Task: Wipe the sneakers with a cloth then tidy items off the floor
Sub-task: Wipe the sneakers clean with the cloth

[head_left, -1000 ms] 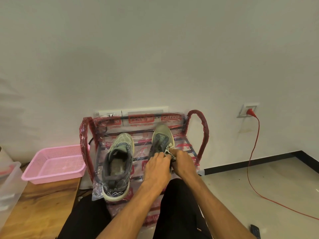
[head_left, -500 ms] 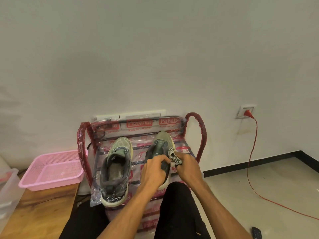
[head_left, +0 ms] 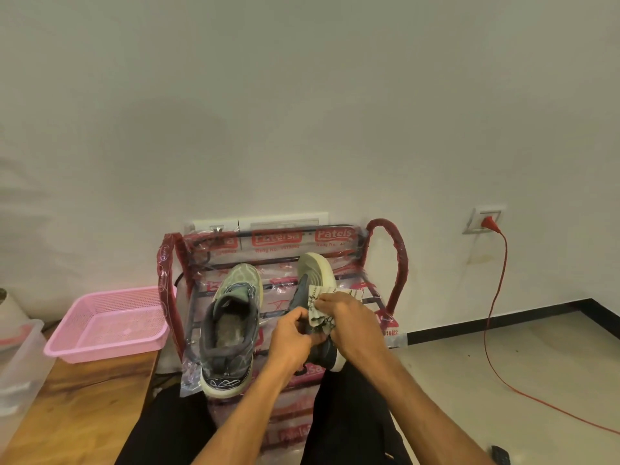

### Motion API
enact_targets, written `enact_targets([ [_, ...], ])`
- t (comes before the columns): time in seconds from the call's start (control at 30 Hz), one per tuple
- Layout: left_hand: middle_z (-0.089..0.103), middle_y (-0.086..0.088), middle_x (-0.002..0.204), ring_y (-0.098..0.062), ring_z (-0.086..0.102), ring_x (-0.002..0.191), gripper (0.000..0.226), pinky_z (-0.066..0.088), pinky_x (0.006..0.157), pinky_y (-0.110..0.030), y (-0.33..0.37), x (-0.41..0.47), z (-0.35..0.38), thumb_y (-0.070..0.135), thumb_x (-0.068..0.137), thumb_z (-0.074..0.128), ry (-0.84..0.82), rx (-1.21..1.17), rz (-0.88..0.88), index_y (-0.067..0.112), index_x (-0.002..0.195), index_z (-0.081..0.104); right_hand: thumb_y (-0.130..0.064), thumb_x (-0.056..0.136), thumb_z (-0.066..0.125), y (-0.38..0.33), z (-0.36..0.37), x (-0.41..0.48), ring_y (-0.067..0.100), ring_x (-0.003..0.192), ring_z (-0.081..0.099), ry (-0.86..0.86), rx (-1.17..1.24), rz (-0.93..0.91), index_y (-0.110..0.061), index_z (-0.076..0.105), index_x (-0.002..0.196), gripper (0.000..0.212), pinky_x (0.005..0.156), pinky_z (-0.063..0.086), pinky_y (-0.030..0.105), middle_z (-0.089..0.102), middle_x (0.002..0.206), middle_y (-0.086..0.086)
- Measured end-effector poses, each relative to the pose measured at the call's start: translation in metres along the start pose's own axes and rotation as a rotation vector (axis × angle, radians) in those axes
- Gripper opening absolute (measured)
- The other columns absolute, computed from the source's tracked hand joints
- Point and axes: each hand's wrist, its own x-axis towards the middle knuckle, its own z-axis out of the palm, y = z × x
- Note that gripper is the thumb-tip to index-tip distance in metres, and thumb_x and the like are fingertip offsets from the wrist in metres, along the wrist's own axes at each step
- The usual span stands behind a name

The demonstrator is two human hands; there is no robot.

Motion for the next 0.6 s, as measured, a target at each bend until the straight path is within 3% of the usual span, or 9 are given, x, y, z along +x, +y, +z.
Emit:
enact_targets([
  [0.2, 0.067, -0.007, 0.077, -0.015, 0.059, 0.070, 0.026, 0.049, 0.063, -0.025, -0.004, 0.001, 0.004, -0.007, 0.070, 0.078, 0.075, -0.032, -0.007, 0.014, 0.075, 0.064, -0.013, 0.069, 0.079, 0.012, 0.019, 0.021, 0.023, 0.100, 0.062, 0.051, -0.184, -0.122, -0.017, 0.072, 0.105, 0.037, 0.086, 0.053, 0.037, 0.069, 0.106, -0.001],
  [0.33, 0.065, -0.004, 0.080, -0.012, 0.057, 0.071, 0.027, 0.046, 0.063, -0.023, 0.006, 0.004, 0.008, -0.005, 0.069, 0.080, 0.058, 0.047, 0.029, 0.016, 0.078, 0.066, -0.008, 0.081, 0.067, 0.019, 0.011, 0.044, 0.027, 0.101, 0.061, 0.066, -0.217, -0.114, -0.013, 0.072, 0.108, 0.028, 0.086, 0.052, 0.040, 0.070, 0.104, 0.004],
  [0.47, 0.068, -0.005, 0.079, -0.017, 0.062, 0.074, 0.026, 0.051, 0.065, -0.027, 0.005, 0.004, 0.007, -0.004, 0.068, 0.081, 0.062, 0.086, 0.041, 0.017, 0.075, 0.067, -0.009, 0.080, 0.066, 0.019, 0.010, 0.044, 0.022, 0.112, 0.060, -0.026, -0.105, -0.116, -0.021, 0.071, 0.116, 0.038, 0.090, 0.052, 0.039, 0.069, 0.117, -0.001],
  [0.6, 0.057, 0.013, 0.056, 0.005, 0.052, 0.053, 0.027, 0.038, 0.053, -0.010, 0.003, -0.002, 0.014, -0.005, 0.073, 0.076, 0.078, 0.131, 0.084, 0.019, 0.065, 0.065, -0.006, 0.079, 0.069, 0.027, 0.004, 0.043, 0.019, 0.110, 0.060, -0.047, -0.115, -0.222, -0.020, 0.073, 0.112, 0.036, 0.088, 0.052, 0.035, 0.070, 0.115, -0.003],
])
